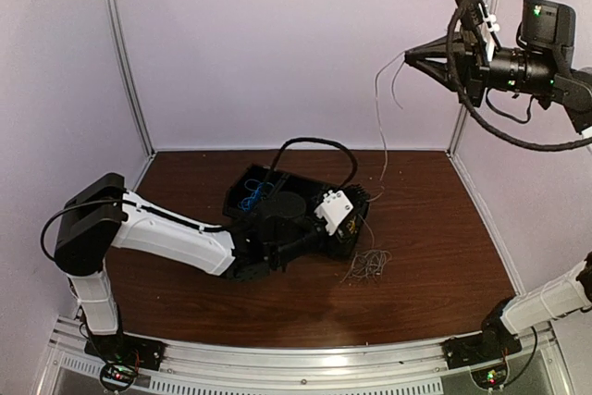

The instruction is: Untangle the cables

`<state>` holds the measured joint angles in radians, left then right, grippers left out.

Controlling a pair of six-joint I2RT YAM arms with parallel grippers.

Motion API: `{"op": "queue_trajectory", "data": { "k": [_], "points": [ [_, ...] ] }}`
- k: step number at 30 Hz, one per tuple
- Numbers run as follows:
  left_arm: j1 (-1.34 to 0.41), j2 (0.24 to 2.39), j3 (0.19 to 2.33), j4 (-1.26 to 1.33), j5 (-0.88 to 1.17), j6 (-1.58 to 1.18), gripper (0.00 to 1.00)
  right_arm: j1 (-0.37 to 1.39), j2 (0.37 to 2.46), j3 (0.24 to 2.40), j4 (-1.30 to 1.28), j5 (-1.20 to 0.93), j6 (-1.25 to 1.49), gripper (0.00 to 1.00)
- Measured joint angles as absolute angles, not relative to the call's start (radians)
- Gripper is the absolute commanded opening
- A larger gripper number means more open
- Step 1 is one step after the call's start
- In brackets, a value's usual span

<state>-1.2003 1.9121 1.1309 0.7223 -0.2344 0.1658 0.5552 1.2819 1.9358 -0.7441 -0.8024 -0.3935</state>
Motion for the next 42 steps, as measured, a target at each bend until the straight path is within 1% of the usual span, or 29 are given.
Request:
{"op": "queue_trajectory", "data": {
  "k": [4, 8, 11, 14, 17, 26, 31, 32, 35, 36, 37, 38, 41, 42],
  "points": [
    [-1.200, 1.789, 1.097, 0.609, -0.274, 0.176, 0.00, 0.548, 1.225, 1.778, -0.746, -0.742, -0.437, 0.16],
    [-1.196, 1.571, 1.095, 0.477, -0.301, 0.177, 0.00, 0.524, 1.182, 1.546, -0.732, -0.715, -0.474, 0.32],
    [-1.190, 1.435, 1.133, 0.407, -0.314, 0.157, 0.00, 0.504, 1.184, 1.364, -0.693, -0.730, -0.477, 0.45],
    [-1.186, 1.365, 1.156, 0.364, -0.328, 0.121, 0.00, 0.499, 1.194, 1.197, -0.649, -0.764, -0.490, 0.51],
    [-1.185, 1.329, 1.156, 0.315, -0.337, 0.090, 0.00, 0.506, 1.232, 1.095, -0.620, -0.797, -0.513, 0.51],
    [-1.185, 1.298, 1.156, 0.177, -0.324, 0.017, 0.00, 0.595, 1.345, 1.067, -0.453, -0.861, -0.486, 0.52],
    [-1.185, 1.283, 1.174, 0.145, -0.311, -0.011, 0.00, 0.631, 1.417, 1.067, -0.323, -0.920, -0.431, 0.62],
    [-1.185, 1.283, 1.183, 0.143, -0.308, -0.014, 0.00, 0.636, 1.435, 1.068, -0.307, -0.937, -0.425, 0.63],
    [-1.185, 1.283, 1.209, 0.139, -0.295, -0.027, 0.00, 0.651, 1.483, 1.069, -0.284, -0.986, -0.423, 0.70],
    [-1.185, 1.283, 1.216, 0.138, -0.291, -0.031, 0.00, 0.655, 1.494, 1.069, -0.280, -1.002, -0.423, 0.70],
    [-1.185, 1.283, 1.224, 0.137, -0.284, -0.037, 0.00, 0.657, 1.501, 1.068, -0.275, -1.018, -0.424, 0.68],
    [-1.185, 1.283, 1.229, 0.136, -0.279, -0.041, 0.00, 0.660, 1.502, 1.065, -0.270, -1.026, -0.423, 0.63],
    [-1.185, 1.282, 1.245, 0.133, -0.260, -0.059, 0.00, 0.669, 1.504, 1.051, -0.235, -1.049, -0.416, 0.42],
    [-1.185, 1.281, 1.250, 0.132, -0.254, -0.064, 0.00, 0.672, 1.507, 1.047, -0.220, -1.055, -0.410, 0.31]
  ]
}}
